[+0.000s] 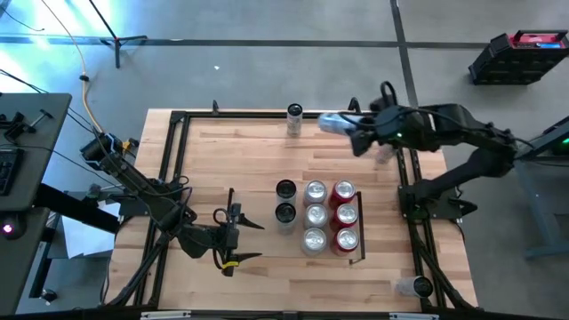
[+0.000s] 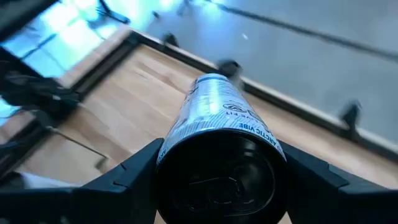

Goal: Place canned beverage on shelf
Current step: Put the white-blue soda can on the shelf aligned with the other white-blue soda cans

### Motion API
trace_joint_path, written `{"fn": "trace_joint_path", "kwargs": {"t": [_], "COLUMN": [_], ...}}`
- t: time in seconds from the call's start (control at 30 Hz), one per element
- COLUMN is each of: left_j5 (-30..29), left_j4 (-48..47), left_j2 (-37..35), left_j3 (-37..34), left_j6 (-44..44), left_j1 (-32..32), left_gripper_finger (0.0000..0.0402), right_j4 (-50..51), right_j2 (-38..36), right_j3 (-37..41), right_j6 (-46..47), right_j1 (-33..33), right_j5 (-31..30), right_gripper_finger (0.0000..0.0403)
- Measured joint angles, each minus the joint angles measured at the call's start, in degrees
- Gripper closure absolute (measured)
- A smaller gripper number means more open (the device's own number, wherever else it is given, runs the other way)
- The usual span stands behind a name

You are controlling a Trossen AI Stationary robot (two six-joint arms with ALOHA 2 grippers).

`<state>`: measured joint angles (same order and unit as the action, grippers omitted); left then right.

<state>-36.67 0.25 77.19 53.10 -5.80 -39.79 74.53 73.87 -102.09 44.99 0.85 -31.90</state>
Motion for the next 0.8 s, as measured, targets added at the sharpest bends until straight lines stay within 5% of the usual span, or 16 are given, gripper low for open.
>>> {"fn": "trace_joint_path", "kwargs": {"t": [0.3, 0.43, 0.63, 0.8], "left_j5": [1.9, 2.5, -14.2, -29.3], "left_j4": [4.2, -3.0, -17.9, -18.2], "left_j2": [0.0, -1.6, -4.4, -4.9], "left_j3": [0.1, 4.1, 14.1, 18.0], "left_j6": [2.9, 7.6, 11.9, 23.6], "left_j1": [0.0, -0.6, -4.3, -5.5], "left_gripper_finger": [0.0094, 0.0094, 0.0094, 0.0094], "right_j4": [-2.5, -2.5, -3.5, -9.4], "right_j2": [14.9, 20.6, 27.3, 27.7], "right_j3": [-18.8, -25.7, -33.0, -30.4], "right_j6": [-12.0, -15.5, -18.1, -16.7], "right_j1": [4.4, 7.3, 11.4, 13.1], "right_j5": [0.4, 0.4, -1.0, -2.4], "right_gripper_finger": [0.0156, 0.0156, 0.0156, 0.0156]}}
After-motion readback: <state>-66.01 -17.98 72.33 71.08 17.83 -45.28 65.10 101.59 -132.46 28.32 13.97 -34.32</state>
